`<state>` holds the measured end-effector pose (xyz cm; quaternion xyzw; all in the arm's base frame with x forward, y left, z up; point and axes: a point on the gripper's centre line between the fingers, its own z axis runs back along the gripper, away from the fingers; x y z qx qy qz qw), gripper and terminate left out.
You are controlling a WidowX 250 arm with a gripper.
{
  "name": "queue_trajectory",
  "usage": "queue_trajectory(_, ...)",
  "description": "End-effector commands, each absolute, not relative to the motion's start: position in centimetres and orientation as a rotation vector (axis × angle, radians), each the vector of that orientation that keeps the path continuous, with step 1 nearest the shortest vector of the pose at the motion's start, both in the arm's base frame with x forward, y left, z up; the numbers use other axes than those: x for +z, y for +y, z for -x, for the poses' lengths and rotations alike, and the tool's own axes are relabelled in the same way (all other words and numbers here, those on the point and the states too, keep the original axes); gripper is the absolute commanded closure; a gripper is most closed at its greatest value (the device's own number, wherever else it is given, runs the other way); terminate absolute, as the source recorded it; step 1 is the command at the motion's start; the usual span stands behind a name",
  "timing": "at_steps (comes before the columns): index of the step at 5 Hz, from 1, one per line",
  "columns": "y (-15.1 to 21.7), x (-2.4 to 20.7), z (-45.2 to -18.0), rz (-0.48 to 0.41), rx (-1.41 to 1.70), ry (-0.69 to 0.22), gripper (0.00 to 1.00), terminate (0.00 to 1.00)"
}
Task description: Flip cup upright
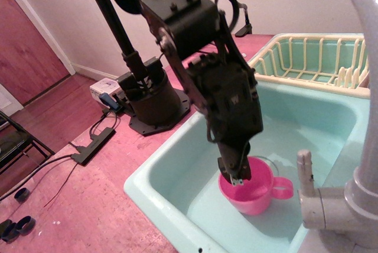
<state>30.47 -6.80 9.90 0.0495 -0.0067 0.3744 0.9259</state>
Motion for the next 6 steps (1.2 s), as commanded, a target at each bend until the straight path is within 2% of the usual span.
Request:
queue_trajectory(1,-5.6,13.4,-30.7,-0.067,0.769,-0.078,0.00,0.00)
queue_trajectory(2,-4.9,14.9,-30.8,-0.071,0.742,-0.102,0.00,0.00)
queue_trajectory(6,-4.9,14.9,-30.8,-0.071,0.742,-0.102,0.00,0.00)
